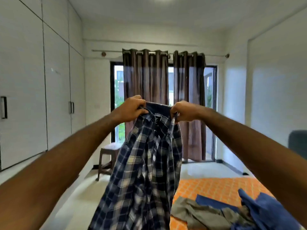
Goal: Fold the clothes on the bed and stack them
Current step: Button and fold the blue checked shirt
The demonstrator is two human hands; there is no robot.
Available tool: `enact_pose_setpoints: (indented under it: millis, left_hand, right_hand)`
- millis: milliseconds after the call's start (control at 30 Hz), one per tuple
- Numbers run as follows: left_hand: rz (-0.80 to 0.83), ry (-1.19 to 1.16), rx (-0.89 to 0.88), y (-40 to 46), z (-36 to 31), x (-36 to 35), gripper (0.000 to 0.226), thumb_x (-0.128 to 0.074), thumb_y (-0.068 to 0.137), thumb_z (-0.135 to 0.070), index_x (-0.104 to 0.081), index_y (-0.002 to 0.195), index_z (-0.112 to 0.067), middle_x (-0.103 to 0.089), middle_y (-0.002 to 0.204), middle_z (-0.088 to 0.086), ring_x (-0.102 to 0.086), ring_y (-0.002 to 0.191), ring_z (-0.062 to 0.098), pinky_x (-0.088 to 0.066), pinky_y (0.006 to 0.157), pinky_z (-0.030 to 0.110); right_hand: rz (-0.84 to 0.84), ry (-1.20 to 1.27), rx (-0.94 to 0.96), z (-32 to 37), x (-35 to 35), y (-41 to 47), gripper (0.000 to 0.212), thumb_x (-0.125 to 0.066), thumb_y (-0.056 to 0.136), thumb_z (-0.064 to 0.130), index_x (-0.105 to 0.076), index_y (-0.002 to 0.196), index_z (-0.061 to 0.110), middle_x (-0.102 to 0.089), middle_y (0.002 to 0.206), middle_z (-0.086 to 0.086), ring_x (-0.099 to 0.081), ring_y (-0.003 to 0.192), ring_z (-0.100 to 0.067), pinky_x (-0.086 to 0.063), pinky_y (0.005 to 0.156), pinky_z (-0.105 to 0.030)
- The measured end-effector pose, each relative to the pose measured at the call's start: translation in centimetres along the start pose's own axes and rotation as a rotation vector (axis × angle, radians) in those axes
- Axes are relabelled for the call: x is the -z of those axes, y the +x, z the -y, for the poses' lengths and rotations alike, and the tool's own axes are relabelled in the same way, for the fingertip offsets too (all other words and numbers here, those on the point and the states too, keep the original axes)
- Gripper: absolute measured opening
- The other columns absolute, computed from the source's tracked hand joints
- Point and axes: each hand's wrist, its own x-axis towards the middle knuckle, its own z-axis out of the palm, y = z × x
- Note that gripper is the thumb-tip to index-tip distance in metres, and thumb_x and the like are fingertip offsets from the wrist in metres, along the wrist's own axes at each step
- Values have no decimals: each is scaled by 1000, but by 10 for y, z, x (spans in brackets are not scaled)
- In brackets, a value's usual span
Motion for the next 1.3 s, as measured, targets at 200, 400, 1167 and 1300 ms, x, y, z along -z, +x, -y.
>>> enact_pose_setpoints:
  millis: [200, 400, 1167, 1300]
  left_hand:
    - [-108, -76, 40, 44, -20, 43, 16, -70, 91, -16, -57, 82, -13, -43, 83, -8, -45, 73, 2, -34, 65, 8]
    - [-324, -73, 72, 70, -46, 76, 18, -74, 87, -19, -63, 98, -10, -47, 101, 0, -45, 89, 9, -35, 74, 12]
    - [-399, -674, 121, 38, -65, 50, 24, -77, 79, 2, -60, 89, -11, -65, 112, 4, -66, 105, 16, -55, 94, 37]
    - [-360, -662, 84, 32, -65, 48, 25, -78, 78, 4, -60, 88, -10, -65, 112, 4, -65, 105, 13, -54, 95, 38]
  right_hand:
    - [-28, -25, -42, -12, 59, -7, 27, -76, 88, 21, -72, 112, 10, -70, 109, -8, -65, 101, -24, -54, 93, -42]
    - [-285, 239, 5, -20, 102, -10, 12, -75, 89, 27, -65, 86, 20, -61, 77, 5, -58, 68, -6, -45, 67, -21]
    - [-326, 1219, -260, 11, 67, -3, 27, -70, 88, 3, -54, 111, 5, -65, 107, -15, -67, 102, -27, -56, 95, -43]
    - [-115, 1373, -210, 11, 63, -10, 24, -64, 90, -2, -62, 114, 2, -70, 106, -14, -68, 99, -25, -58, 93, -39]
